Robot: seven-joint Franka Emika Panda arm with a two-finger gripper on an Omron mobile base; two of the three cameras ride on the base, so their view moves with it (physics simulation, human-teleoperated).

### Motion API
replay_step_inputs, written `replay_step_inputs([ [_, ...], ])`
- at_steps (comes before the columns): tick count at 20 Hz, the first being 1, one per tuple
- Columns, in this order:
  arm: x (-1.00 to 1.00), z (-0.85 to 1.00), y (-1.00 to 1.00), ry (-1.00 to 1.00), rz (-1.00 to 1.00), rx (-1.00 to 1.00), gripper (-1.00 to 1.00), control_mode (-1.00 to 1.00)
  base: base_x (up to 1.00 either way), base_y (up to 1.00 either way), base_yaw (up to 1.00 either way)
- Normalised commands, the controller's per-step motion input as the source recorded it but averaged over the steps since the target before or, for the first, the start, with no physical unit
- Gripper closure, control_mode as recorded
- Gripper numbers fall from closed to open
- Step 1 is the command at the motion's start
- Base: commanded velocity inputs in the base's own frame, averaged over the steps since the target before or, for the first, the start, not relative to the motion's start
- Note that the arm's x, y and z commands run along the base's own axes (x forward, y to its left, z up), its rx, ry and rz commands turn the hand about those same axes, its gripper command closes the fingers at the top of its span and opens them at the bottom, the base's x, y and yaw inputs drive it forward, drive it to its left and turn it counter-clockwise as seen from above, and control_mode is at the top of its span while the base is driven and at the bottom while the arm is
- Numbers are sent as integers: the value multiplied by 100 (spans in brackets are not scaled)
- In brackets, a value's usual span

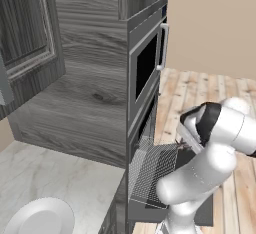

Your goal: Place the fish on the bottom rack of the oven, and slide the tray back inside. Close the oven door.

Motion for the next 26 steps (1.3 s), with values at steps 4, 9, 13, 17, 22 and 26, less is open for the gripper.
replay_step_inputs([
  [4, 8, -30, 0, -1, 0, 0, 100, -100, 0, 0, 0],
  [9, 5, -50, 0, 0, 0, 0, 100, -100, 0, 0, 0],
  [13, 25, -27, 0, 0, 0, 0, 100, -100, 0, 0, 0],
  [17, 22, -28, -2, 0, 2, 0, 100, -100, 0, 0, 0],
  [22, 1, -20, -27, 0, 4, 1, 100, -100, 0, 0, 0],
  [26, 5, -13, -26, 0, 3, 2, 100, -100, 0, 0, 0],
])
